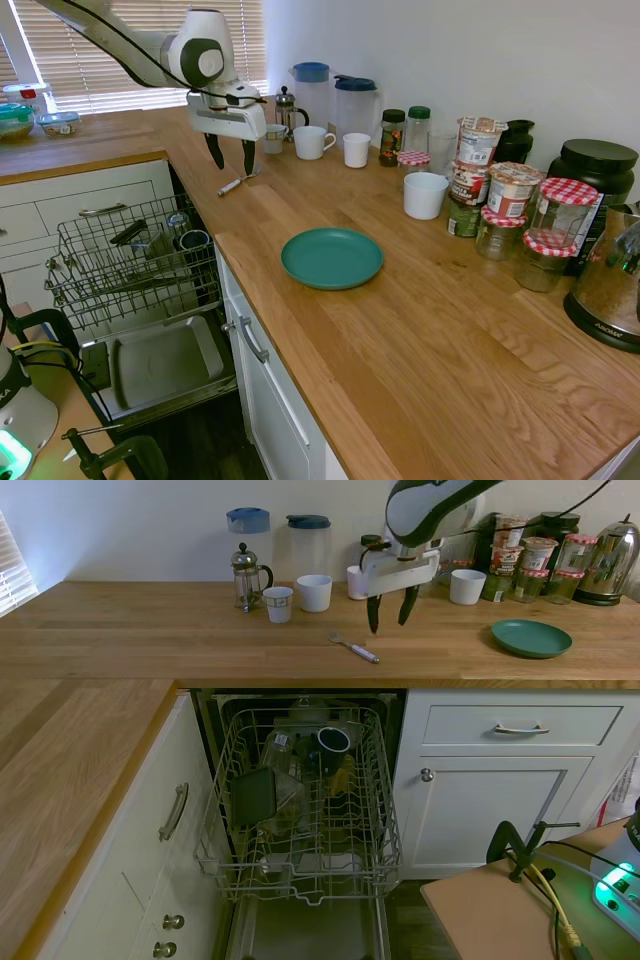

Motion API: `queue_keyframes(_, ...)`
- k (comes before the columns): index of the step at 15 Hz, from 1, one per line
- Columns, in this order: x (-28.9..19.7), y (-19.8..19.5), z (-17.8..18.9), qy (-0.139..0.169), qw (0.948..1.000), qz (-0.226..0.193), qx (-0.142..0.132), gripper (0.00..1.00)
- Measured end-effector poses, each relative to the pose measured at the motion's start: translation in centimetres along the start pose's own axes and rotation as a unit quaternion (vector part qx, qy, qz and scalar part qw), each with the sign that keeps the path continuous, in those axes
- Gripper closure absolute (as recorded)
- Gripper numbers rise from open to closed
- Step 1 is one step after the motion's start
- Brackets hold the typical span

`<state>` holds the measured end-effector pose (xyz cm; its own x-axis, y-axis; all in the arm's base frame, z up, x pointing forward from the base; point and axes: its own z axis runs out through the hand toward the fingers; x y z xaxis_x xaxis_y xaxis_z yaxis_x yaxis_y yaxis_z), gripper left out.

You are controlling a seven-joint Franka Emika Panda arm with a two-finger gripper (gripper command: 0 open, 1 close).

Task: Put the fork in the dishwasher

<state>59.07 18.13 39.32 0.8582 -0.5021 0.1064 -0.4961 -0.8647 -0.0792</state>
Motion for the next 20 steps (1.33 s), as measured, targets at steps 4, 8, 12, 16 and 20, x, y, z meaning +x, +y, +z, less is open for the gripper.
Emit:
queue_keyframes(4, 0.5, -3.6, 1.5, -0.012, 0.9998, -0.016, 0.003, 0.00)
queue_keyframes(8, 0.5, -5.3, 3.3, -0.031, 0.9991, -0.028, -0.001, 0.00)
queue_keyframes(12, 1.6, -5.2, 4.7, -0.039, 0.9989, -0.025, -0.007, 0.00)
queue_keyframes(16, 2.6, -5.2, 5.1, -0.042, 0.9988, -0.021, -0.011, 0.00)
queue_keyframes(20, 2.8, -5.7, 6.4, -0.047, 0.9986, -0.021, -0.014, 1.00)
